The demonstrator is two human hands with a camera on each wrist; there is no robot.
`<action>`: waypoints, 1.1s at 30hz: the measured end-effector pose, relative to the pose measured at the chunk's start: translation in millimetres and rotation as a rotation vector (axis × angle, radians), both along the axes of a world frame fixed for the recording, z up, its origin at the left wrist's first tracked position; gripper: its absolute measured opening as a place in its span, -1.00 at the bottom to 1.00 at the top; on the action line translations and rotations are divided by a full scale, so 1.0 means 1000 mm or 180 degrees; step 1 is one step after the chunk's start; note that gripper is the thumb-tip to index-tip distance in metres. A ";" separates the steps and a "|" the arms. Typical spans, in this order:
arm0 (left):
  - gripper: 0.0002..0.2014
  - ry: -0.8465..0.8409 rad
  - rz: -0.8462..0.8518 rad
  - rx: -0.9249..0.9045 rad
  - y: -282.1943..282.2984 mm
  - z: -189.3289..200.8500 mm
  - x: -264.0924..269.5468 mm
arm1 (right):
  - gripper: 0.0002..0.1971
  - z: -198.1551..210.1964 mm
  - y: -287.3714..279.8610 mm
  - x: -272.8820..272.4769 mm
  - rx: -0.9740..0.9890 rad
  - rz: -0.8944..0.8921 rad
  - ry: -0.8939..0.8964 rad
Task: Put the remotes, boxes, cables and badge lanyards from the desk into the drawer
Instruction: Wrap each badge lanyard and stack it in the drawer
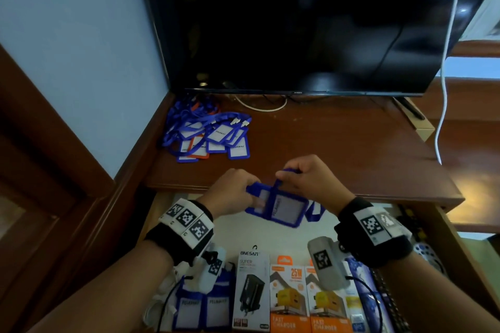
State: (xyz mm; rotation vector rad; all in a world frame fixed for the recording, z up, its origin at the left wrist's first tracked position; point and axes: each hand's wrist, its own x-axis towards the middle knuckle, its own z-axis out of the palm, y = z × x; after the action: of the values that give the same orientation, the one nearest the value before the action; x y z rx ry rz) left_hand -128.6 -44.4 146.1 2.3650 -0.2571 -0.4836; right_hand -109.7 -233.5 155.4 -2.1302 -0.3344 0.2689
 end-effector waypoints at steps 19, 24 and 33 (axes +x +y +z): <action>-0.83 0.0036 0.2007 -0.2306 0.016 -0.004 0.004 | -0.56 -0.057 0.016 -0.016 0.0927 -0.0252 0.1051; -0.87 -0.0388 0.2251 -0.1785 0.013 -0.009 0.003 | -0.58 -0.038 0.030 -0.019 0.0329 0.0220 0.0755; -0.91 -0.0241 0.0799 -0.0307 0.010 -0.029 -0.002 | -0.70 -0.008 0.026 -0.006 -0.0400 0.0699 0.0255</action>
State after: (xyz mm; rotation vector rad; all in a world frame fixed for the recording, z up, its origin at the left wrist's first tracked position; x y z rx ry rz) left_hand -131.0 -34.0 117.3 2.2832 -0.0159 -0.2566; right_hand -115.8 -207.8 147.1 -2.1999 -0.5172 0.5126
